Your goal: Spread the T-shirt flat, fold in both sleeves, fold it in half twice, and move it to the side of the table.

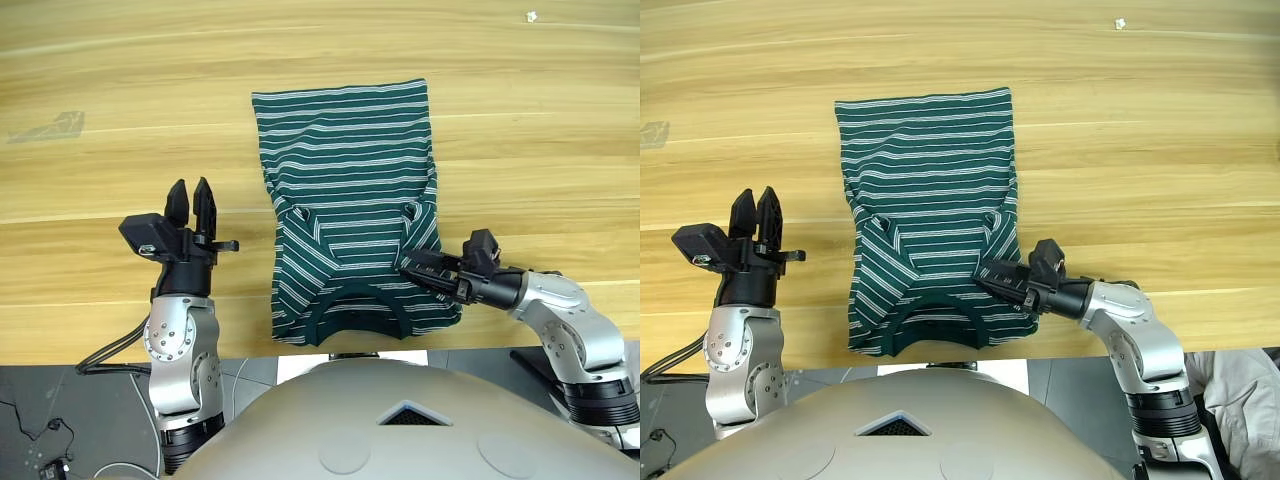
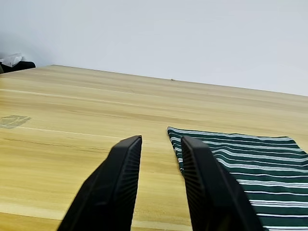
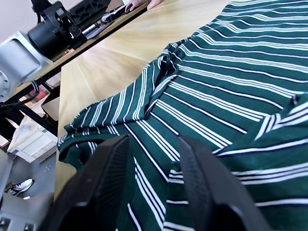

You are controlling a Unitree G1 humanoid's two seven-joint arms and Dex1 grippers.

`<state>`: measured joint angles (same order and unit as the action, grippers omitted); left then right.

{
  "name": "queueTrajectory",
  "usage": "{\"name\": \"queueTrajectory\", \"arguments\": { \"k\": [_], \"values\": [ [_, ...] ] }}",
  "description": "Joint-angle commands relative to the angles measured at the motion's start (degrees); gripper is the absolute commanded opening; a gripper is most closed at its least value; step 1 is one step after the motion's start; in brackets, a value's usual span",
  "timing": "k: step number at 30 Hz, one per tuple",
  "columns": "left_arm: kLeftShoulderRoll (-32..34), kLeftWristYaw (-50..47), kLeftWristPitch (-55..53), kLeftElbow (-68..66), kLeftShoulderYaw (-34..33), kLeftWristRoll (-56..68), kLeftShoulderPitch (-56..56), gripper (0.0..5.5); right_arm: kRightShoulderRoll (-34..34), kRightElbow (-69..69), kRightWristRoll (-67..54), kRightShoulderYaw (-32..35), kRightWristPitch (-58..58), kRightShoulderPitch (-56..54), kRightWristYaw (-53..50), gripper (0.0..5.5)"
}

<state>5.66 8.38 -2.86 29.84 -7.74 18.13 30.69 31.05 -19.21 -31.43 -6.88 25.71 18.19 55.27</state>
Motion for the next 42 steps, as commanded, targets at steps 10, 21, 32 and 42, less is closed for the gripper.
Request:
{"name": "queueTrajectory", "arguments": {
  "k": [10, 21, 32, 42],
  "values": [
    [31.54, 8.68, 30.31, -4.12, -6.68, -46.94, 13.56, 2.28, 1.82, 14.96, 20.29, 20.56, -62.53, -6.33, 1.45, 3.02],
    [43.33, 13.45, 43.36, -13.96, 3.53, -59.28, 15.64, 2.28, 15.07, 42.25, 48.95, 14.27, -109.95, -9.25, -1.18, 3.02],
    [44.62, 13.08, 45.67, -15.37, 9.94, -63.03, 11.52, 2.28, 16.30, 45.78, 57.84, 2.22, -112.81, -10.52, -12.12, 3.02],
    [46.52, 13.16, 45.16, -16.34, 11.41, -63.97, 12.31, 2.31, 20.60, 43.58, 55.59, -5.63, -106.62, -10.20, -17.80, 1.94]
  ]
}}
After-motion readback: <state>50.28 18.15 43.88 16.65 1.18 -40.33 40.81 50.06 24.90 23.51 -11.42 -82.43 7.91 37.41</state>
